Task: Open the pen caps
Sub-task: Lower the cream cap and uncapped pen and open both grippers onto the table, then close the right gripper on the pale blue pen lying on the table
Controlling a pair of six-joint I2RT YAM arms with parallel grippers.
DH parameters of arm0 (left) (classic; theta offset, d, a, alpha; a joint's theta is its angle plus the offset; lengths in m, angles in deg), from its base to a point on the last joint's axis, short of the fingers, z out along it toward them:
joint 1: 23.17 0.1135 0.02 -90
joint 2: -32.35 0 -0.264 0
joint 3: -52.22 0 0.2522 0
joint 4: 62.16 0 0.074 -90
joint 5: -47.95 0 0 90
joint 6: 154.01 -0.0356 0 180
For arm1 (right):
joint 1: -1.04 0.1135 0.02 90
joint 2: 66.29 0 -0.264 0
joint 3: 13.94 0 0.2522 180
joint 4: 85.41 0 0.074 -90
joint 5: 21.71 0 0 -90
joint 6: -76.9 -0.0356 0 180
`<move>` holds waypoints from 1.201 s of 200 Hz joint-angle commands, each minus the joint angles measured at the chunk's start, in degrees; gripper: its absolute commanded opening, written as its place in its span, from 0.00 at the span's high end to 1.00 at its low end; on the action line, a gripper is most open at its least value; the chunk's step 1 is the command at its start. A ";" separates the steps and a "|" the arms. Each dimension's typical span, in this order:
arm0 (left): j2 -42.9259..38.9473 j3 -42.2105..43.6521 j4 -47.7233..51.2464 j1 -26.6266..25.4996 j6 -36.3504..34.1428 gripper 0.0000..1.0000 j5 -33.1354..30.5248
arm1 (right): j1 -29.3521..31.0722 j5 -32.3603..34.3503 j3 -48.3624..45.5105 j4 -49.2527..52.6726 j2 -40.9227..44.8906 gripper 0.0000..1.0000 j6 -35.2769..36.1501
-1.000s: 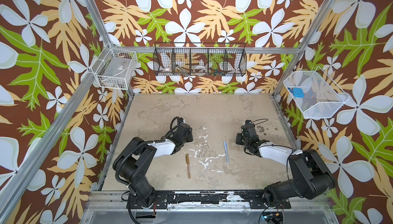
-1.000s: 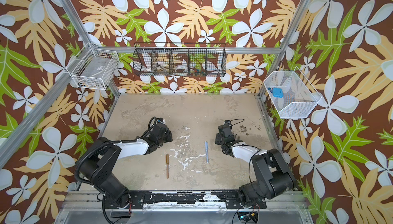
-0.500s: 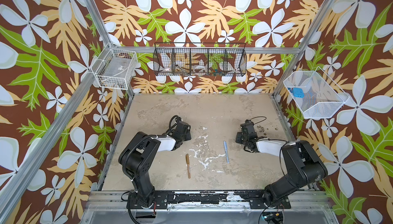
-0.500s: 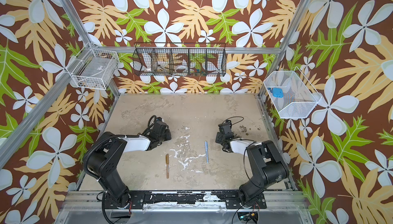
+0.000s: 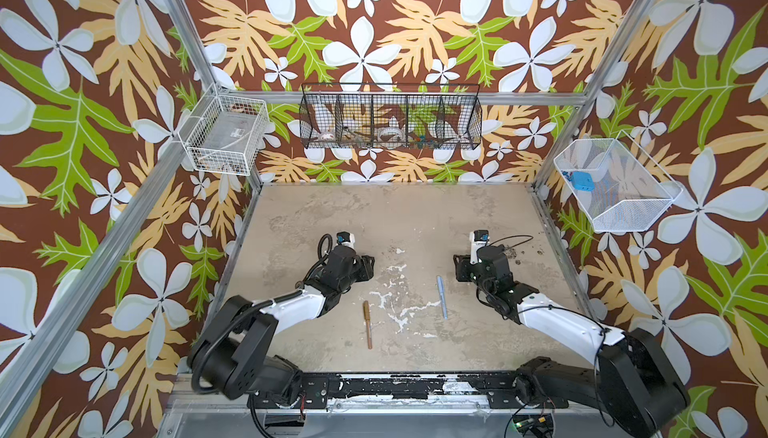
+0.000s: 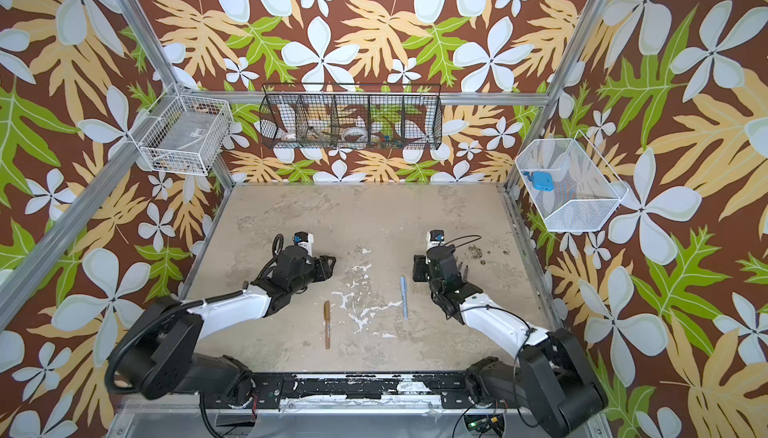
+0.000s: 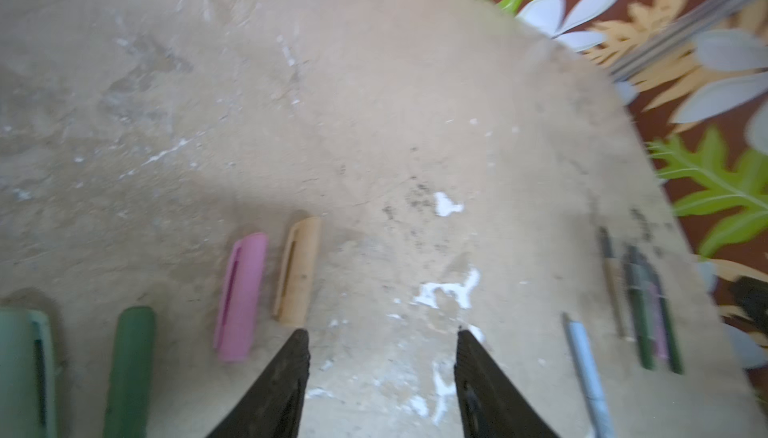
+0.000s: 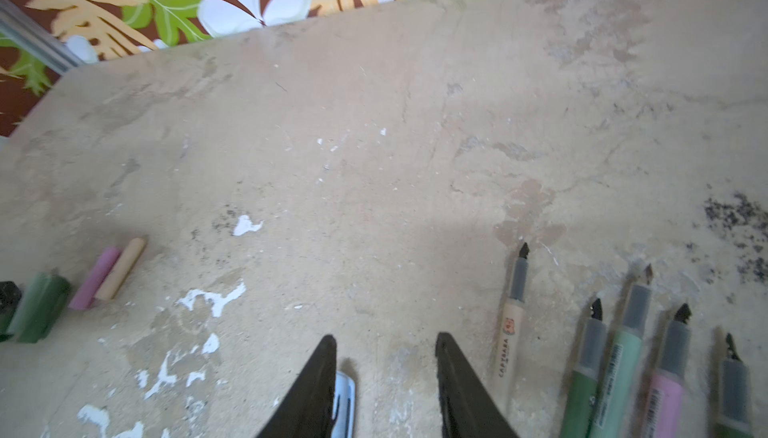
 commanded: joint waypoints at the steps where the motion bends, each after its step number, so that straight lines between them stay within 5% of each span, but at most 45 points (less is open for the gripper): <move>1: -5.48 3.06 -9.00 -1.73 -1.14 0.41 2.19 | 1.20 -3.71 -0.99 -0.98 2.38 0.60 0.95; 34: -8.35 5.95 -16.66 -2.50 -2.05 0.40 8.35 | 6.72 -2.32 2.47 6.69 -0.49 0.59 -0.45; 95: 0.81 1.42 -17.04 -3.18 -3.26 0.40 17.65 | 12.44 7.34 13.02 20.89 -15.63 0.60 -4.22; 170: 3.14 0.07 -15.54 -3.27 -3.85 0.40 17.86 | 12.69 5.88 15.07 23.39 -20.40 0.59 -3.60; 240: 2.52 0.13 -15.32 -3.25 -3.82 0.40 17.82 | 12.64 6.16 16.93 24.28 -25.36 0.69 -2.72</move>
